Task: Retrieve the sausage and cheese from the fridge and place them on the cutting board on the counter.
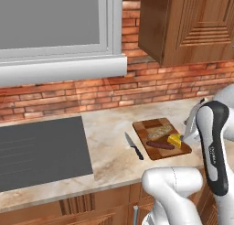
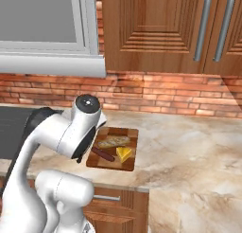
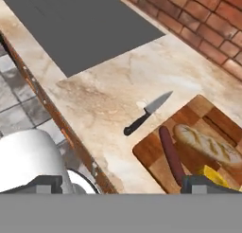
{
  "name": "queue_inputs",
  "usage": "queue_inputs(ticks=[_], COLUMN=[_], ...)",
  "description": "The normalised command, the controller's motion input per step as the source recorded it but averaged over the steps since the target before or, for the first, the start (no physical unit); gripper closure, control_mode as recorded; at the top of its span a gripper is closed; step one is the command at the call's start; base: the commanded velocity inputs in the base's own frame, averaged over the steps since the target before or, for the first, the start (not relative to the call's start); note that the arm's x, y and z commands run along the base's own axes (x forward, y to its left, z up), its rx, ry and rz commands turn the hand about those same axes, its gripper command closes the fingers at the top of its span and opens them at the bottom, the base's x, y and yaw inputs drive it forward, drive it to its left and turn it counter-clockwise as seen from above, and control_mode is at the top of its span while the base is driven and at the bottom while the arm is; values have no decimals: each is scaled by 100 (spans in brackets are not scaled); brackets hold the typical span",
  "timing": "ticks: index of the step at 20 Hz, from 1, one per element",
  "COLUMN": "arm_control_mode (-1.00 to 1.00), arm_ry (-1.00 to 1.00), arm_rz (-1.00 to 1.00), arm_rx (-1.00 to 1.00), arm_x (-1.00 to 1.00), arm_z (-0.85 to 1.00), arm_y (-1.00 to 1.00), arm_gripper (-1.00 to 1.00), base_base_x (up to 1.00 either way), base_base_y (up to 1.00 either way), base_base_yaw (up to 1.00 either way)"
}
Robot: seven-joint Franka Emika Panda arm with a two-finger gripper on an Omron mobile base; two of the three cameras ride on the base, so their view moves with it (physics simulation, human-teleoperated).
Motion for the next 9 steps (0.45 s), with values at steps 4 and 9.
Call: queue_inputs(ticks=[4, 9], arm_control_mode=[-100, -100], arm_ry=[-15, -3], arm_rz=[-9, -9], arm_rx=[-4, -9], arm_x=[-58, -33], arm_z=[100, 89], arm_y=[16, 10], arm_gripper=[-100, -100], base_base_x=[0, 0], base_base_y=[0, 0], base_base_yaw=[0, 0])
